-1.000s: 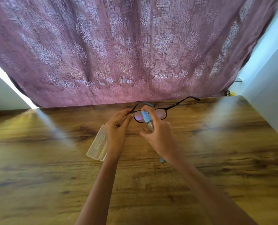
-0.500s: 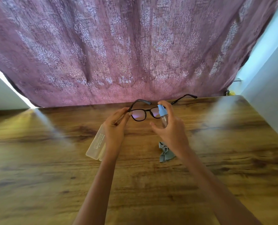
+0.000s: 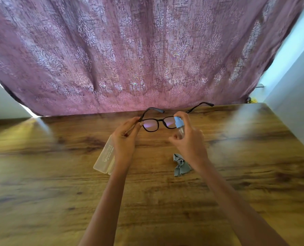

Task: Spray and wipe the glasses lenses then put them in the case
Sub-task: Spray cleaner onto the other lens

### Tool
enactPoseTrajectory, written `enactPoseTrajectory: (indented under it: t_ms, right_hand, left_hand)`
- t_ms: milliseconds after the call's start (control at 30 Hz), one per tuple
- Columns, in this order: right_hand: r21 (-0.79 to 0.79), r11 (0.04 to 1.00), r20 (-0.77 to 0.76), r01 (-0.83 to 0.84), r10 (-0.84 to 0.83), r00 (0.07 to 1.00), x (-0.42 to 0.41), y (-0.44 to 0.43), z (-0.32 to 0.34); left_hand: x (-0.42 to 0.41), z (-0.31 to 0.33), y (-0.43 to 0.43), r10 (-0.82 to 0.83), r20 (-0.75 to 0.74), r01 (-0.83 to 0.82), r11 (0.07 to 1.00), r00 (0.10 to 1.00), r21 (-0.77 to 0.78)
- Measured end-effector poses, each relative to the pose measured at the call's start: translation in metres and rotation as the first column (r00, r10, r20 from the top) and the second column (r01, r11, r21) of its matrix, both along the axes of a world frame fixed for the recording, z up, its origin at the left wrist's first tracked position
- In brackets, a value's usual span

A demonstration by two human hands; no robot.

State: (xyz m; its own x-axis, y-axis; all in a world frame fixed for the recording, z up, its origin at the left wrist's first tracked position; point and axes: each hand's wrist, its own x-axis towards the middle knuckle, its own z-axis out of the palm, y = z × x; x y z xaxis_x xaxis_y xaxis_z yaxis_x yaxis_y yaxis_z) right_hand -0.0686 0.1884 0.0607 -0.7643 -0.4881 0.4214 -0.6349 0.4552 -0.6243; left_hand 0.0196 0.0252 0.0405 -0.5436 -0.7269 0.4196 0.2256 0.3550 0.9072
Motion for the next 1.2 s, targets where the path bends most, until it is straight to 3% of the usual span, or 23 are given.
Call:
enactPoseTrajectory:
  t_ms: [333, 500, 633, 833, 1200]
  right_hand:
    - [-0.050, 0.999, -0.032, -0.009, 0.007, 0.999, 0.000, -0.004, -0.006]
    - [-0.114, 0.992, 0.049, -0.048, 0.054, 0.997, -0.002, 0.003, -0.016]
    - [-0.094, 0.994, 0.121, 0.056, -0.045, 0.992, -0.017, 0.020, -0.039]
    - [-0.154, 0.973, 0.349, 0.174, -0.112, 0.931, -0.043, 0.050, -0.066]
    - [-0.063, 0.945, 0.386, 0.320, -0.273, 0.881, -0.049, 0.052, -0.087]
  left_hand:
    - [-0.001, -0.001, -0.001, 0.007, 0.019, -0.006, 1.000, 1.000, -0.013]
    - [0.000, -0.001, -0.002, 0.028, 0.031, -0.028, 1.000, 0.999, -0.002]
    - [0.001, 0.001, -0.001, 0.044, 0.033, -0.045, 0.999, 0.998, 0.004]
    - [0.001, 0.002, 0.001, 0.045, 0.034, -0.046, 0.999, 0.998, 0.004]
    - [0.000, 0.000, 0.002, 0.039, 0.038, -0.040, 0.999, 0.998, 0.011]
